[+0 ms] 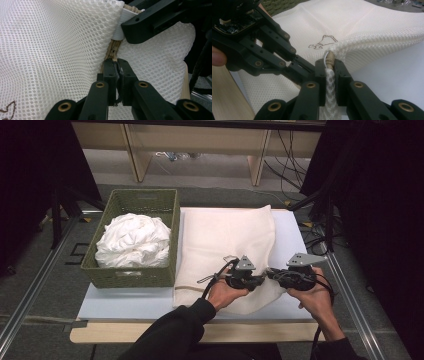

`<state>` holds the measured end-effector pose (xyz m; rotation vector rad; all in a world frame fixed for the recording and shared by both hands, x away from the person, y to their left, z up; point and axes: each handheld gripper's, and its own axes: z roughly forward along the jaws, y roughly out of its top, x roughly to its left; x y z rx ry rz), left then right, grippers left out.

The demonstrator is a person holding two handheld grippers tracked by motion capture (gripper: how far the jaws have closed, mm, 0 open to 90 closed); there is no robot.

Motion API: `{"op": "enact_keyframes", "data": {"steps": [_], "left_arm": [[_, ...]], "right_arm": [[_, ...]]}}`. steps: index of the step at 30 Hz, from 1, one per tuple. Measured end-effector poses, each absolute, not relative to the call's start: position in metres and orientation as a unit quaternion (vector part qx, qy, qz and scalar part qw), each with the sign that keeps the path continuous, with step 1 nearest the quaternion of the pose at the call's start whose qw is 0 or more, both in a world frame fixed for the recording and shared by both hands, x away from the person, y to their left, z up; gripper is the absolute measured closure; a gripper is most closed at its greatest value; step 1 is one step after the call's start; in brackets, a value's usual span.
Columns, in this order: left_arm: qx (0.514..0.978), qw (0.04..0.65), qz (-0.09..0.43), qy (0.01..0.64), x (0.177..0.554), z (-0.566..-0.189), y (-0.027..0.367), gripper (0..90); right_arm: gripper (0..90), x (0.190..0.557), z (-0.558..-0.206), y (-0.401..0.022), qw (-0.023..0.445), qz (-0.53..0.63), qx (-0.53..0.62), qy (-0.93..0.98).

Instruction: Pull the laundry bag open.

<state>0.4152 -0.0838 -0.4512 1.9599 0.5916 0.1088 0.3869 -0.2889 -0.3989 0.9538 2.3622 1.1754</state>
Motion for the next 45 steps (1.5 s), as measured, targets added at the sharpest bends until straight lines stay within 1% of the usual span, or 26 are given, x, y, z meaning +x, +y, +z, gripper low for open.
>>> {"op": "enact_keyframes", "data": {"steps": [3,4,6,7,10,12,15,17,18,20,23,25,28,29,34,41,43,45], "left_arm": [[0.824,0.511,0.042,0.242,0.416,-0.451,-0.083,86.5],[0.825,0.508,0.038,0.245,0.416,-0.451,-0.083,86.6],[0.828,0.503,0.043,0.242,0.415,-0.45,-0.083,86.6],[0.83,0.501,0.041,0.241,0.415,-0.45,-0.083,86.6],[0.833,0.498,0.044,0.236,0.413,-0.45,-0.084,86.7],[0.837,0.496,0.046,0.227,0.414,-0.45,-0.083,86.7],[0.841,0.493,0.045,0.219,0.413,-0.45,-0.083,86.7],[0.842,0.49,0.043,0.222,0.413,-0.45,-0.083,86.7],[0.841,0.491,0.041,0.223,0.414,-0.45,-0.082,86.7],[0.84,0.492,0.041,0.223,0.414,-0.45,-0.082,86.6],[0.839,0.496,0.041,0.222,0.415,-0.45,-0.083,86.4],[0.836,0.498,0.032,0.228,0.416,-0.451,-0.083,86.4],[0.835,0.498,0.038,0.231,0.415,-0.451,-0.085,85.7],[0.834,0.499,0.036,0.233,0.415,-0.452,-0.086,85.4],[0.832,0.498,0.025,0.242,0.417,-0.452,-0.087,84.7],[0.831,0.499,0.041,0.243,0.414,-0.452,-0.087,86.6],[0.835,0.495,0.048,0.237,0.413,-0.451,-0.086,86.7],[0.836,0.493,0.044,0.237,0.413,-0.45,-0.085,86.8]], "right_arm": [[83.9,0.388,-0.399,-0.29,0.166,0.411,0.33,0.833],[83.8,0.386,-0.4,-0.289,0.163,0.407,0.345,0.83],[83.2,0.387,-0.401,-0.289,0.166,0.402,0.346,0.831],[82.4,0.389,-0.401,-0.291,0.172,0.4,0.338,0.834],[76.9,0.39,-0.4,-0.293,0.171,0.404,0.354,0.826],[74.5,0.391,-0.399,-0.293,0.157,0.397,0.361,0.829],[71.7,0.393,-0.399,-0.292,0.148,0.396,0.378,0.824],[73.1,0.395,-0.399,-0.291,0.137,0.395,0.381,0.825],[75.8,0.397,-0.4,-0.292,0.142,0.395,0.371,0.829],[81.5,0.397,-0.4,-0.29,0.126,0.396,0.372,0.83],[83.3,0.396,-0.398,-0.289,0.121,0.399,0.372,0.829],[83.4,0.395,-0.398,-0.289,0.118,0.404,0.373,0.827],[83.5,0.394,-0.397,-0.287,0.122,0.405,0.372,0.826],[83.5,0.395,-0.397,-0.287,0.132,0.407,0.363,0.828],[83.5,0.394,-0.396,-0.286,0.134,0.406,0.364,0.828],[83.5,0.394,-0.397,-0.286,0.133,0.411,0.362,0.826],[83.5,0.394,-0.396,-0.287,0.14,0.404,0.362,0.829],[83.7,0.394,-0.396,-0.286,0.148,0.398,0.356,0.832]]}}
